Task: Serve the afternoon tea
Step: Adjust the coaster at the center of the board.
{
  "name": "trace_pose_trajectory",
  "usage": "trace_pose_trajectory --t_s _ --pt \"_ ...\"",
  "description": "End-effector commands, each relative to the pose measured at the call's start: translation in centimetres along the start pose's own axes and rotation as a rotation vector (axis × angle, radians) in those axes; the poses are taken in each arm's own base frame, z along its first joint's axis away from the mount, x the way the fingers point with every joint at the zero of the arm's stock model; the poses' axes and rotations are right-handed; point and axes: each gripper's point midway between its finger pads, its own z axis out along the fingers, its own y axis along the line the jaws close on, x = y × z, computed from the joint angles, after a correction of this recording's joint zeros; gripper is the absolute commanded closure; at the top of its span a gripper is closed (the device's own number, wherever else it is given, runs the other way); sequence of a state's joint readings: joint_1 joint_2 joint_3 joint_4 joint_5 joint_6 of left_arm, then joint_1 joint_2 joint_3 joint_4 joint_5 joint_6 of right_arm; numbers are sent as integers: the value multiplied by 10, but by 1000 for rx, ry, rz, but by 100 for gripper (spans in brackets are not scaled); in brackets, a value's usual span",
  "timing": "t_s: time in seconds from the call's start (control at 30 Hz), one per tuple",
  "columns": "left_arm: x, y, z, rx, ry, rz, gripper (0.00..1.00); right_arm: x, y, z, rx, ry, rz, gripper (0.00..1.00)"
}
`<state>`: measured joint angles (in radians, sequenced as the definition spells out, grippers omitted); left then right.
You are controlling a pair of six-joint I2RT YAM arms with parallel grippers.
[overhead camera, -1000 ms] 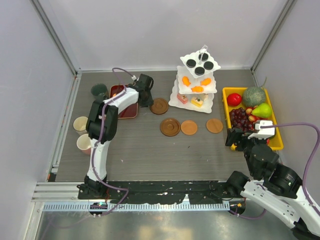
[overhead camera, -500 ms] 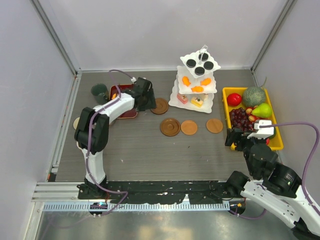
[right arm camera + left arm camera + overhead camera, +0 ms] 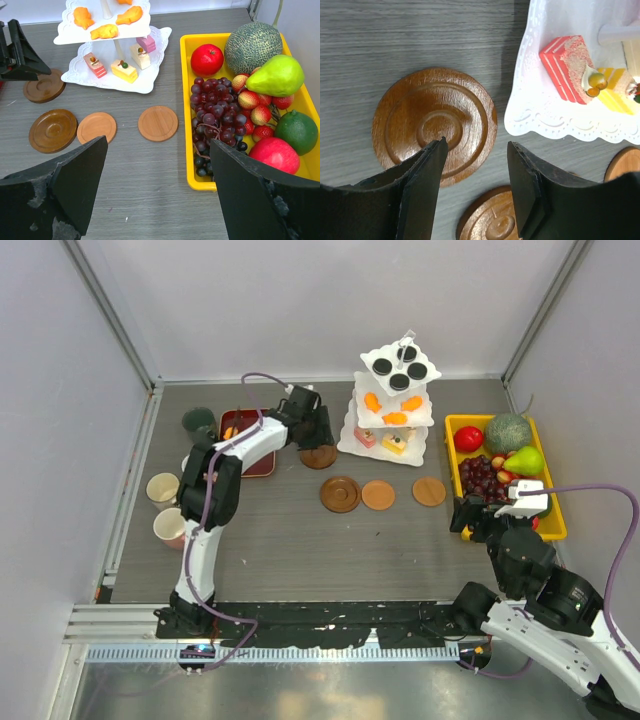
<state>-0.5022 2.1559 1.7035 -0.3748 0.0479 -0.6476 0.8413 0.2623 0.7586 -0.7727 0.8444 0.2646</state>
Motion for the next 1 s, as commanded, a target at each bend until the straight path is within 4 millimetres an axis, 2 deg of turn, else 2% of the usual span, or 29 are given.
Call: trace_pose_trajectory --t_s 0.0,0.17,0.3,0.7,0.87,0.97 --pt "-10 -10 7 47 20 -25 41 -5 -1 1 18 -16 27 10" --pt "2 10 18 -20 90 -57 41 -5 -1 1 18 -14 23 10" --pt "8 26 15 -76 105 -65 41 -6 -2 1 22 -16 22 10" --pt "-4 59 -2 -211 57 -59 42 -6 -2 0 18 -19 30 10" --pt "-9 60 -5 -203 49 -50 42 -7 -1 0 17 -19 32 10" --pt "-17 48 -9 -154 32 -34 39 -6 -1 1 16 -16 29 10"
